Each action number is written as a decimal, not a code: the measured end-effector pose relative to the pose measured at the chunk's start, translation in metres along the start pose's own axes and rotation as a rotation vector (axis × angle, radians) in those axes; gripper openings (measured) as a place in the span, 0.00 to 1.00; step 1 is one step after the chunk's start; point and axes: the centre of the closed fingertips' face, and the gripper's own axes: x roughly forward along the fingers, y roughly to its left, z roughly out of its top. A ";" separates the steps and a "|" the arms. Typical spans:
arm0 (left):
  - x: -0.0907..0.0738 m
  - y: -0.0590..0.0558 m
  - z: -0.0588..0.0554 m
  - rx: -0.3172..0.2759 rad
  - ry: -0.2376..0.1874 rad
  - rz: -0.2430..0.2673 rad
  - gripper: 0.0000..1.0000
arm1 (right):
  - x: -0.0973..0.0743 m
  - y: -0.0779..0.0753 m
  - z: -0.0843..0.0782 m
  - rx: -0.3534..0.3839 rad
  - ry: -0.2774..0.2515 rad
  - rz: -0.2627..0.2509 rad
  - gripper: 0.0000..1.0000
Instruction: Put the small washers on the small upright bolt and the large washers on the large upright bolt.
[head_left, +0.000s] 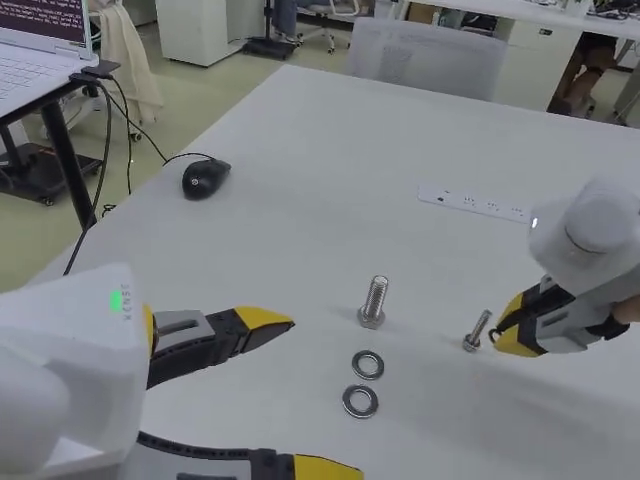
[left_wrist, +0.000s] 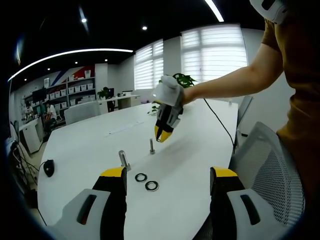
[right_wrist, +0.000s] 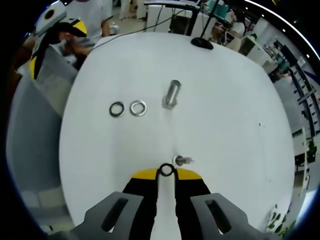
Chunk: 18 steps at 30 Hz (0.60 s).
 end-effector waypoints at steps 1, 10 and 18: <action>0.000 0.000 0.000 -0.002 -0.001 -0.001 0.67 | -0.001 -0.002 0.001 0.001 -0.003 -0.001 0.12; 0.002 0.002 0.000 -0.003 0.006 -0.004 0.67 | -0.001 -0.017 0.006 -0.017 0.004 -0.018 0.12; 0.004 0.003 0.000 -0.008 0.010 -0.001 0.67 | 0.005 -0.025 0.009 -0.022 0.006 -0.015 0.12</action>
